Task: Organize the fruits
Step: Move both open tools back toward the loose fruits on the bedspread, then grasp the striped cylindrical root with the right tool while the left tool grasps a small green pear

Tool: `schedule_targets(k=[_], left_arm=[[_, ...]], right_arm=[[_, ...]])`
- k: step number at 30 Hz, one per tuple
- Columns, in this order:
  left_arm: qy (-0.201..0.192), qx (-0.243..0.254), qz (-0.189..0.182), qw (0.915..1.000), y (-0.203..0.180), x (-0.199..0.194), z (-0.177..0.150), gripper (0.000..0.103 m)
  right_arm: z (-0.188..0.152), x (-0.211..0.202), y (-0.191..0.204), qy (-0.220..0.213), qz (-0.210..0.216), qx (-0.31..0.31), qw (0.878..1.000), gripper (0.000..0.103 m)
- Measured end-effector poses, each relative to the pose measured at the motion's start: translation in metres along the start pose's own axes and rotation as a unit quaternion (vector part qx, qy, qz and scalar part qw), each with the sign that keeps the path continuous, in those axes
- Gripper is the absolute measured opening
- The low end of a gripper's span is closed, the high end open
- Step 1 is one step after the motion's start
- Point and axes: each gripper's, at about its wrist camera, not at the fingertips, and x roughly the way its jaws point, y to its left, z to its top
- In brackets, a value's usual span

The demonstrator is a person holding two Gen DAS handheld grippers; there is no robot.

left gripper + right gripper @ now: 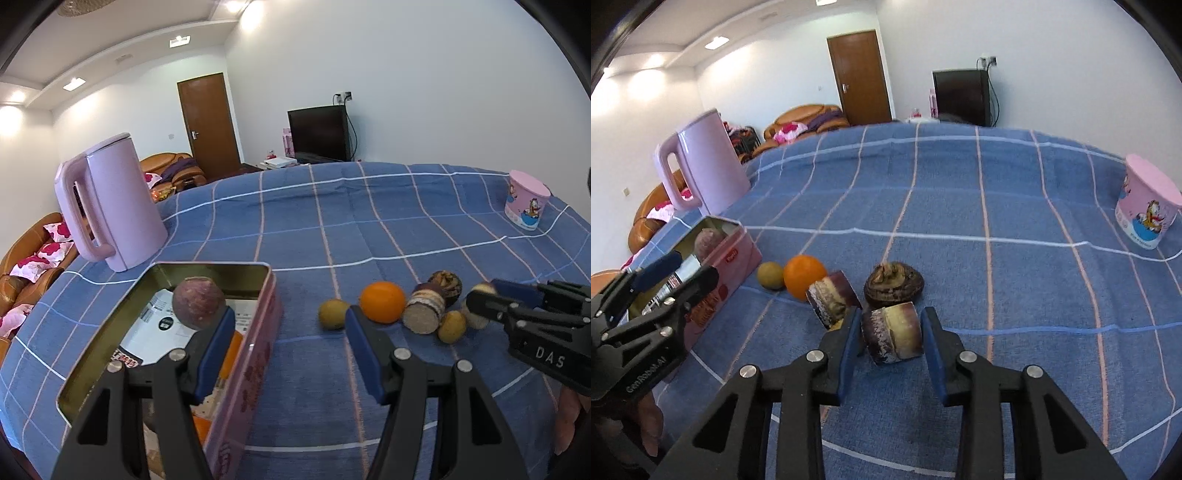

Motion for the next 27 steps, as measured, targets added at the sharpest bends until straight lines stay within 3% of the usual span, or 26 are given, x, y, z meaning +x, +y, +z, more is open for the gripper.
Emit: schedule_targets(k=[5, 12, 20, 23, 27], left_arm=[[0.002, 0.012, -0.014, 0.9998, -0.017, 0.000, 0.001, 0.064], [0.010, 0.021, -0.043, 0.9988, -0.045, 0.000, 0.004, 0.064], [0.049, 0.030, -0.070, 0.9959, -0.082, 0.012, 0.003, 0.064], [0.072, 0.022, -0.077, 0.9942, -0.089, 0.021, 0.005, 0.055], [0.086, 0.020, -0.087, 0.9923, -0.100, 0.026, 0.005, 0.054]], right_arm=[[0.000, -0.014, -0.006, -0.031, -0.035, 0.002, 0.999, 0.035], [-0.002, -0.022, -0.027, -0.042, -0.059, 0.020, 0.997, 0.035], [-0.002, -0.031, -0.045, -0.057, -0.057, 0.052, 0.995, 0.035], [-0.002, -0.031, -0.045, -0.058, -0.054, 0.056, 0.995, 0.035], [-0.002, -0.030, -0.046, -0.056, -0.052, 0.058, 0.995, 0.035]])
